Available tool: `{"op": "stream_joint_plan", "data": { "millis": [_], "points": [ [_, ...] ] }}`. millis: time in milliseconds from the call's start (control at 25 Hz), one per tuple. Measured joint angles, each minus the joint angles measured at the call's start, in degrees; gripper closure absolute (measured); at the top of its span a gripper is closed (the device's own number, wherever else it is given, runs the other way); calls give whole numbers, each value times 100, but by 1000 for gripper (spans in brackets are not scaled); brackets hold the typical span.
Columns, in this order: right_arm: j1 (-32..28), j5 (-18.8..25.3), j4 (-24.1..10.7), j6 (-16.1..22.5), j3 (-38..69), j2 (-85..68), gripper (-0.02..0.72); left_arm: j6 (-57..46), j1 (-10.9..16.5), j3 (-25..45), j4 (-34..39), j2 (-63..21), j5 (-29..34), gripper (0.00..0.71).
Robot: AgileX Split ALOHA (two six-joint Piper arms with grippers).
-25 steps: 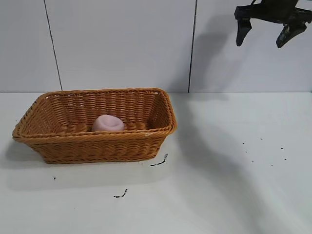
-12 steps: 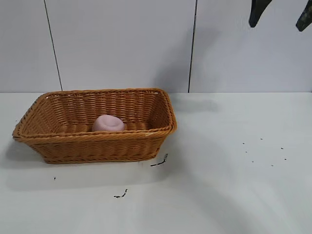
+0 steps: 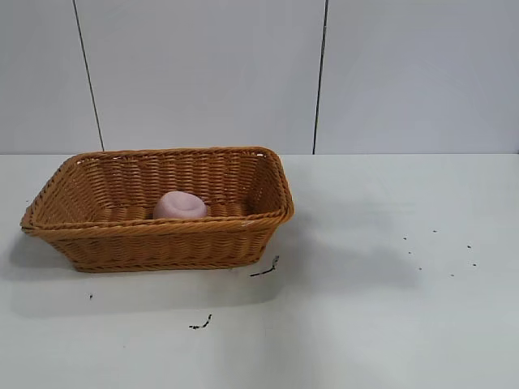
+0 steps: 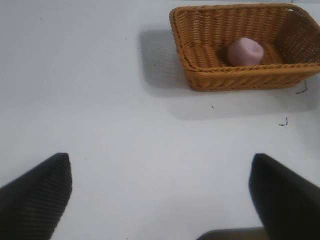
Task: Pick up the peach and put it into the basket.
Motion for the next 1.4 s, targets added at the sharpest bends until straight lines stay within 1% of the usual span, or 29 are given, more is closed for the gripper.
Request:
{"op": "stream_joint_plan", "data": {
  "millis": [200,360,480,560,800,1080,1400],
  "points": [
    [0,-46,0,-6,1629,-1610,8,0,0,0,0,0,0,17],
    [0,-474,0,-23,2668,-3004,8,0,0,0,0,0,0,17],
    [0,-775,6,-23,3187,-3962,8,0,0,0,0,0,0,17],
    [0,-891,26,-23,3434,-4502,8,0,0,0,0,0,0,17],
    [0,-1041,43,-23,3537,-5572,8,0,0,0,0,0,0,17],
    [0,-1041,43,-23,3543,-6503,8,0,0,0,0,0,0,17],
    [0,-1046,43,-1,3543,-6565,8,0,0,0,0,0,0,17]
  ]
}}
